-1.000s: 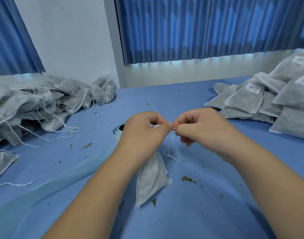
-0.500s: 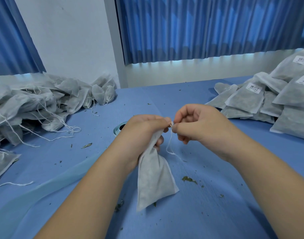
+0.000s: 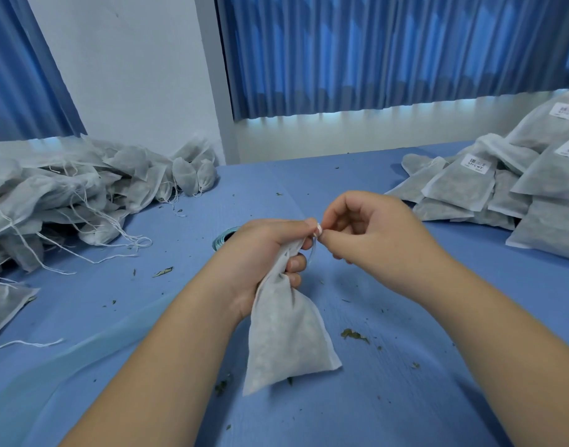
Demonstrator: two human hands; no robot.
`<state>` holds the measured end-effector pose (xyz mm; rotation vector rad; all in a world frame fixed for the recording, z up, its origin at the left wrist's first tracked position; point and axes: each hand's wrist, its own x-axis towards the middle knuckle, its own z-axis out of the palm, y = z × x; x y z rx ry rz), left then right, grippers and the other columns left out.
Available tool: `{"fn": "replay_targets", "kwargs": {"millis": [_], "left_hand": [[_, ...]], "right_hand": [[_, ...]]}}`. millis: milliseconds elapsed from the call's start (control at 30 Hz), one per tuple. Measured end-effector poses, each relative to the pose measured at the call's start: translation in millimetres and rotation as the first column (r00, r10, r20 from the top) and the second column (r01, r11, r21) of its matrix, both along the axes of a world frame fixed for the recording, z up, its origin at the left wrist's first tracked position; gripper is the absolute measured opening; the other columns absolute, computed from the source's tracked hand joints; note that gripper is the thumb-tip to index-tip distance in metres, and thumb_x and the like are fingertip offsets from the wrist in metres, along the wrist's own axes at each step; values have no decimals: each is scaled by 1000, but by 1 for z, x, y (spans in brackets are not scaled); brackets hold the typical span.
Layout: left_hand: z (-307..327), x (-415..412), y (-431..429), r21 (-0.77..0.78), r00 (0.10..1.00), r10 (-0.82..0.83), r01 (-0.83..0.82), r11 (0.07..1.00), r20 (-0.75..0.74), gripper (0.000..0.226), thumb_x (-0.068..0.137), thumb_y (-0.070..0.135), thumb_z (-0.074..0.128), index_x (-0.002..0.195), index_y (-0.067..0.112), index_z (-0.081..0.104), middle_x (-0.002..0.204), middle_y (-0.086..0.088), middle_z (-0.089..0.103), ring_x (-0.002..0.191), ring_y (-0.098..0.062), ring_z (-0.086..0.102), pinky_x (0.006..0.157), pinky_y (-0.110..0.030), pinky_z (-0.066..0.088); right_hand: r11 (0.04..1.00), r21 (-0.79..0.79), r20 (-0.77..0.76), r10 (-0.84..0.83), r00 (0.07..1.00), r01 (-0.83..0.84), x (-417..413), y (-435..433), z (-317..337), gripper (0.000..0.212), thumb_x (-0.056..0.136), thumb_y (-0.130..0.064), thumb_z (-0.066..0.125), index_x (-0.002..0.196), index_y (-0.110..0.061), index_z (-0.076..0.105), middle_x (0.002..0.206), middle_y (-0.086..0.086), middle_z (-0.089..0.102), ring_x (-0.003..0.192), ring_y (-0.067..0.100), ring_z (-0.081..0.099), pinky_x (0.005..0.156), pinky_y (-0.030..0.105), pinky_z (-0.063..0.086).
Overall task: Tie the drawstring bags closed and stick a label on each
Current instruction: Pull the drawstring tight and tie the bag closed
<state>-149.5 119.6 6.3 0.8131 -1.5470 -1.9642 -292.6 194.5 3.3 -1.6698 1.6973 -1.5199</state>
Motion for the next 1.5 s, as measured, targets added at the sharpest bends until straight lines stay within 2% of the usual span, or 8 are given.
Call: {"fn": "replay_targets", "kwargs": {"millis": [133,633,900,967,1067,1233,1367,1500], "left_hand": [[0,-2,1,-22,998,61,-62,998,-13,13,90,15,62,78,11,62,69,2,48,43,-8,36,40,-18,28],[-2,-4,3,-222,983,183,-179,959,-1,25,89,14,67,65,10,63,60,0,51,45,-14,39,40,-19,33],[-6,-2,0,-399,973,194,-130,908,124,23,85,25,74,66,15,66,66,-6,53,49,-16,43,49,-25,36],[-6,0,-2,-396,973,192,-127,909,129,20,85,25,74,72,12,67,68,-6,53,48,-15,43,48,-24,36],[-6,3,-4,-382,971,204,-141,913,128,18,86,25,73,76,10,68,69,-6,52,46,-13,43,47,-22,36],[-5,2,-4,-358,979,167,-114,927,120,22,89,22,70,67,16,69,62,5,56,46,-10,44,44,-20,36],[-5,1,-1,-355,987,130,-87,931,98,25,89,23,69,64,18,69,62,6,56,46,-10,44,43,-20,36],[-4,0,0,-382,989,147,-125,916,29,31,90,22,69,59,22,68,60,4,52,46,-11,42,43,-19,34]], "right_hand": [[996,-55,-123,-77,989,71,1,1,-3,15,79,-15,69,69,-23,62,56,-17,55,51,3,46,51,14,38],[991,-93,-301,-117,946,93,1,0,-5,12,84,-24,68,73,-23,74,66,-21,63,54,3,53,53,10,38],[990,80,-334,-80,939,113,-5,2,-4,22,87,-25,65,66,-25,64,67,-3,67,59,11,59,56,25,45],[989,97,-269,-82,960,111,-8,3,-1,23,86,-22,65,63,-20,62,65,0,66,56,14,59,54,29,46],[997,55,8,-48,999,47,-13,4,6,15,76,-17,67,62,-11,63,53,1,59,48,11,55,49,28,44],[998,-44,288,58,956,-47,-13,5,9,10,70,-15,65,62,-9,65,52,-2,53,48,13,47,45,23,39],[979,-108,489,201,848,-170,-6,4,8,11,69,-12,68,59,-17,67,55,-1,49,50,13,39,44,21,35],[936,-159,689,333,644,-315,-4,6,10,11,70,-9,63,60,-11,65,54,-2,40,45,10,29,39,19,28]]}}
